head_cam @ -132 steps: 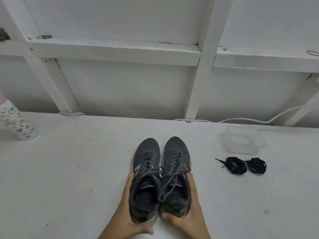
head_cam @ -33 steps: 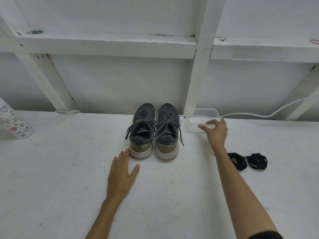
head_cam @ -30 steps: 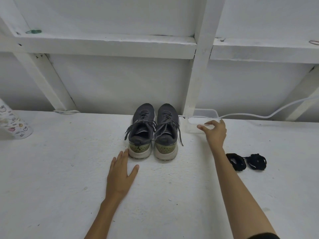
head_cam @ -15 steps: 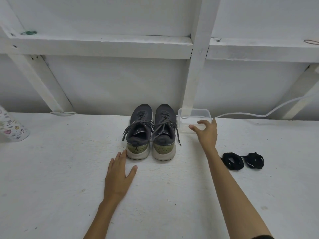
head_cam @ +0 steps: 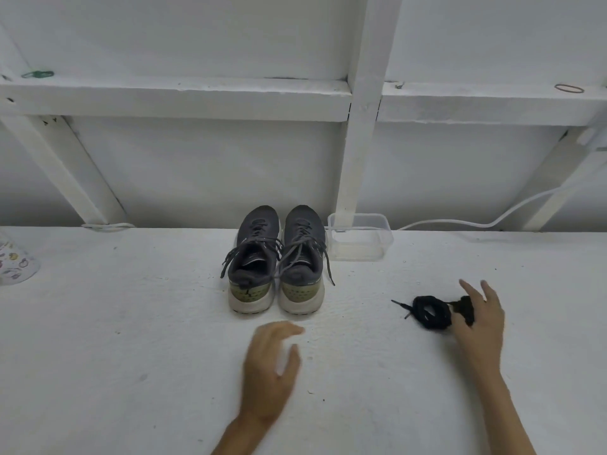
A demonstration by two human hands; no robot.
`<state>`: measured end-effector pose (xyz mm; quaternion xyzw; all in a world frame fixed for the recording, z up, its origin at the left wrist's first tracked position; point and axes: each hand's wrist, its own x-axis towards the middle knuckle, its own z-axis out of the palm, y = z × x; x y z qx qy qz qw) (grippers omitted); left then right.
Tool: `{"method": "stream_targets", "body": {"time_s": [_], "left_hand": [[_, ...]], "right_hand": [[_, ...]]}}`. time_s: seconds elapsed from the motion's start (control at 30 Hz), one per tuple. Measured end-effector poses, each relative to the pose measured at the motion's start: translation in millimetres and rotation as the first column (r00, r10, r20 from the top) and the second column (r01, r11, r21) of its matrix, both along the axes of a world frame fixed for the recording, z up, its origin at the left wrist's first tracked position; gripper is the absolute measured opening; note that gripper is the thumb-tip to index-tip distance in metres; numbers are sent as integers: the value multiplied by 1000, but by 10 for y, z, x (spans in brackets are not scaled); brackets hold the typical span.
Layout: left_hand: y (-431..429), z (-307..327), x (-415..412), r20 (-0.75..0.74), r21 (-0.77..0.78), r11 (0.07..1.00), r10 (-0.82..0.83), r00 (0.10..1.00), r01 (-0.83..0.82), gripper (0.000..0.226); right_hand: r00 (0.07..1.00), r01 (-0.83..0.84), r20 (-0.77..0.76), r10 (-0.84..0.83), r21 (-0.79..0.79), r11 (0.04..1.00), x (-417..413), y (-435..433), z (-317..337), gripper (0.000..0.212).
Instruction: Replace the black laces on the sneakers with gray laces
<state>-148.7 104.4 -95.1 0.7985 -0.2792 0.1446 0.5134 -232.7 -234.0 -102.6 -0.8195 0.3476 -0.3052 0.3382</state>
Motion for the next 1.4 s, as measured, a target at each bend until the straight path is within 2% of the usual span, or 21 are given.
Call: {"method": "stream_targets", "body": {"time_s": [0.1, 0.2, 0.3, 0.43, 0.57, 0.7, 0.83, 0.97, 1.1, 1.23, 1.33, 1.4], "left_hand": [[-648, 66, -98, 15, 159, 942, -301, 953, 295, 37], [-1335, 23, -96, -24, 439, 786, -473, 880, 435, 63], [-1902, -38, -12, 10, 672, 637, -516, 856, 376, 81], [-2325, -100, 26, -36, 757, 549, -507, 861, 354, 77], [-2338, -271, 108, 96, 808, 550, -480, 872, 214, 47], [-2127, -385, 251, 237, 720, 682, -415, 878, 129, 29], [-1844, -379, 367, 216, 666, 746, -234, 948, 33, 37], [-1697, -367, 519, 180, 635, 771, -85, 980, -50, 32], [-1659, -354, 656, 118, 664, 745, -35, 992, -53, 34], [-1690, -375, 739, 77, 655, 754, 13, 997, -60, 32], [-1683, -336, 725, 37, 659, 752, -4, 999, -22, 39], [-1655, -337, 713, 62, 644, 764, 3, 998, -42, 49]], "right_hand": [[987, -9, -160, 8, -7, 1000, -75, -58, -56, 73], [973, -40, -231, 27, -52, 998, -49, -47, -91, 70], [969, -45, -245, 20, -98, 994, -38, -47, -125, 59], [968, -44, -251, 24, -73, 996, -48, -87, -188, 50], [973, -43, -229, 29, -57, 997, -42, -68, -189, 31], [976, -40, -217, 22, -80, 996, -7, -1, -190, 28], [985, -16, -175, 6, -57, 998, 170, 137, -195, 28], [975, -175, -152, 161, -83, 981, 544, 453, -212, 28], [941, -320, -160, 299, -125, 939, 951, 701, -170, 25], [939, -323, -176, 296, -154, 934, 1127, 709, -178, 24], [934, -333, -184, 305, -147, 931, 1125, 675, -224, 29], [924, -359, -196, 327, -158, 920, 1120, 656, -272, 35]]}}
